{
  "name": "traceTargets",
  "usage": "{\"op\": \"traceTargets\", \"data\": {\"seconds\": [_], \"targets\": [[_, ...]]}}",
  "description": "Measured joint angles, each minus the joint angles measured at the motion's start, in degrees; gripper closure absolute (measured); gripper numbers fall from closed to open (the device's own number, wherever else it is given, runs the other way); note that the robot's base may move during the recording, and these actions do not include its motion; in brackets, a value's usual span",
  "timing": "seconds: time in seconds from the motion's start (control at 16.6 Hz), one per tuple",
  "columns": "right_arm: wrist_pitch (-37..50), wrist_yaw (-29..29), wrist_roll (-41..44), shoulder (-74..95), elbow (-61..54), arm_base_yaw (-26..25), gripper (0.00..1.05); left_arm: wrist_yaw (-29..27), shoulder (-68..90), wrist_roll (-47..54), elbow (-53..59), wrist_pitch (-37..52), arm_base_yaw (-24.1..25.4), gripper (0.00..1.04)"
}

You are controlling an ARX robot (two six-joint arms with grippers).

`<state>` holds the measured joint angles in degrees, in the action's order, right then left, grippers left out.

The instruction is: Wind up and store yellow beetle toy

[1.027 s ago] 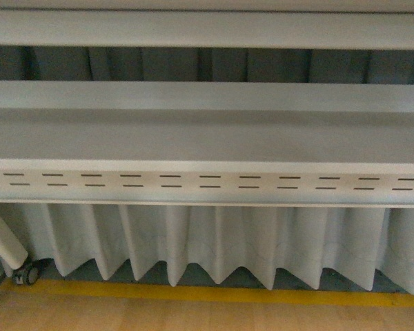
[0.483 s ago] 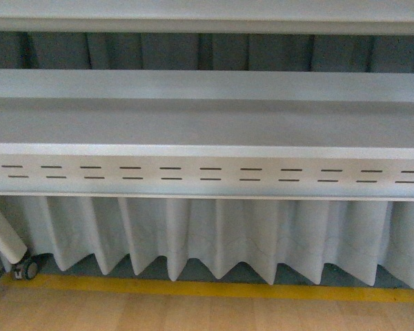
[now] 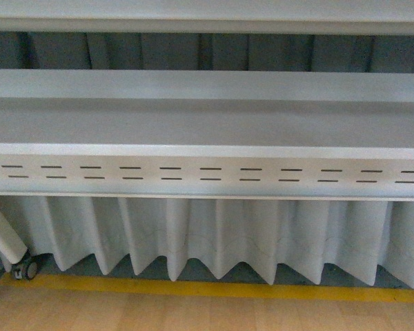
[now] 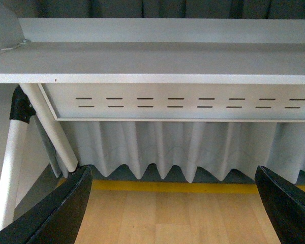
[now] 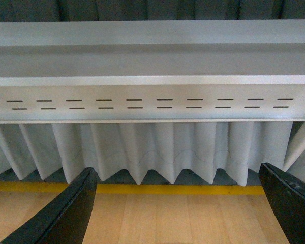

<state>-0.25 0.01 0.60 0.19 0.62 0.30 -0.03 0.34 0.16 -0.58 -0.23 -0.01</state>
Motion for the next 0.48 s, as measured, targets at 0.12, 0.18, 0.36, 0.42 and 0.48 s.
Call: {"op": "traceTargets", "data": {"seconds": [0.12, 0.18, 0.36, 0.42, 0.48], "targets": [[0.0, 0.0, 0.0, 0.0, 0.0, 0.0, 0.07, 0.02, 0.0, 0.0, 0.0, 0.0, 0.0, 0.07], [0.0, 0.02, 0.0, 0.0, 0.0, 0.0, 0.07, 0.0, 0.0, 0.0, 0.0, 0.02, 0.0, 0.07], [-0.02, 0.0, 0.0, 0.0, 0.0, 0.0, 0.07, 0.02, 0.0, 0.0, 0.0, 0.0, 0.0, 0.07], [-0.02, 0.0, 0.0, 0.0, 0.0, 0.0, 0.07, 0.02, 0.0, 0.0, 0.0, 0.0, 0.0, 0.07], [-0.02, 0.0, 0.0, 0.0, 0.0, 0.0, 0.07, 0.02, 0.0, 0.0, 0.0, 0.0, 0.0, 0.07]]}}
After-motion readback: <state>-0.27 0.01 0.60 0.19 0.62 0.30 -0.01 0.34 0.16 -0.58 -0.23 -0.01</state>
